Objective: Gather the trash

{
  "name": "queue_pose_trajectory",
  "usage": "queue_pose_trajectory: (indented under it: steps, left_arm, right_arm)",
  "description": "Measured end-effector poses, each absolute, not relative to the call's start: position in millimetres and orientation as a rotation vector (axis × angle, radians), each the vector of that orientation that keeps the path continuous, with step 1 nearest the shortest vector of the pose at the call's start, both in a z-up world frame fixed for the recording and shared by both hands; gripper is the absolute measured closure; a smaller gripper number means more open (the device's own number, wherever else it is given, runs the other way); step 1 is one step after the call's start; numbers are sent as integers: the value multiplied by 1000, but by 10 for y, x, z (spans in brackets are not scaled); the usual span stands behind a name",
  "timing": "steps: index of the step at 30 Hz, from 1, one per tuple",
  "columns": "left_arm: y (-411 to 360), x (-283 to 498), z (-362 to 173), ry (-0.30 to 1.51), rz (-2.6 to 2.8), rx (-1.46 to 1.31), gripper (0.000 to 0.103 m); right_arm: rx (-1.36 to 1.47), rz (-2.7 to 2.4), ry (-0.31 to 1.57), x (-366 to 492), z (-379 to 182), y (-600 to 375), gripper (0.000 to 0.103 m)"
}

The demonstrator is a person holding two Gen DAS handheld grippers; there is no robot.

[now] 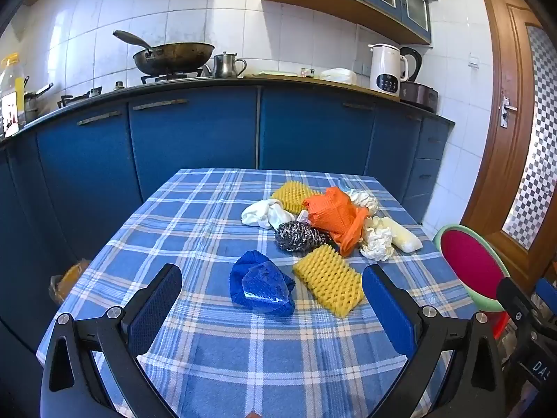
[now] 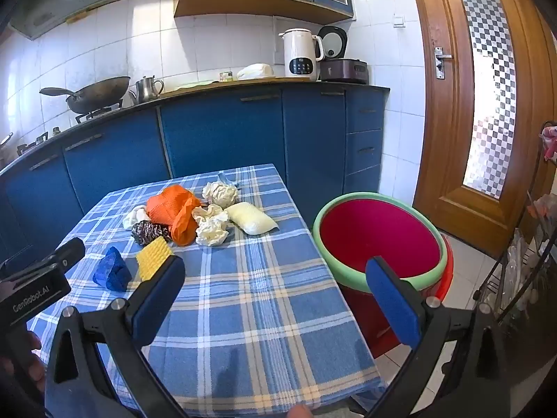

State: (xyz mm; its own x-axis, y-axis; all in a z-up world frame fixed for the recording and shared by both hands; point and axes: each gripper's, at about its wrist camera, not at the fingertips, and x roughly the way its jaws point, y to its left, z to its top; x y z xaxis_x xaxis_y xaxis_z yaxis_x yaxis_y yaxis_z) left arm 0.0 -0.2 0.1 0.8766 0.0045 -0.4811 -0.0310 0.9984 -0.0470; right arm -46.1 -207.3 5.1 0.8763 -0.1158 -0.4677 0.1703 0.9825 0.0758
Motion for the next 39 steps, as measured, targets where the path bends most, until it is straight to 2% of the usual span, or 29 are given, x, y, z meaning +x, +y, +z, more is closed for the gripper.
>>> queue_pose_trajectory:
  steps: [39]
  left_arm:
    - [18, -2, -28, 511, 25, -61, 0]
  right_arm:
    - [107, -141, 485, -450, 33, -2037, 1]
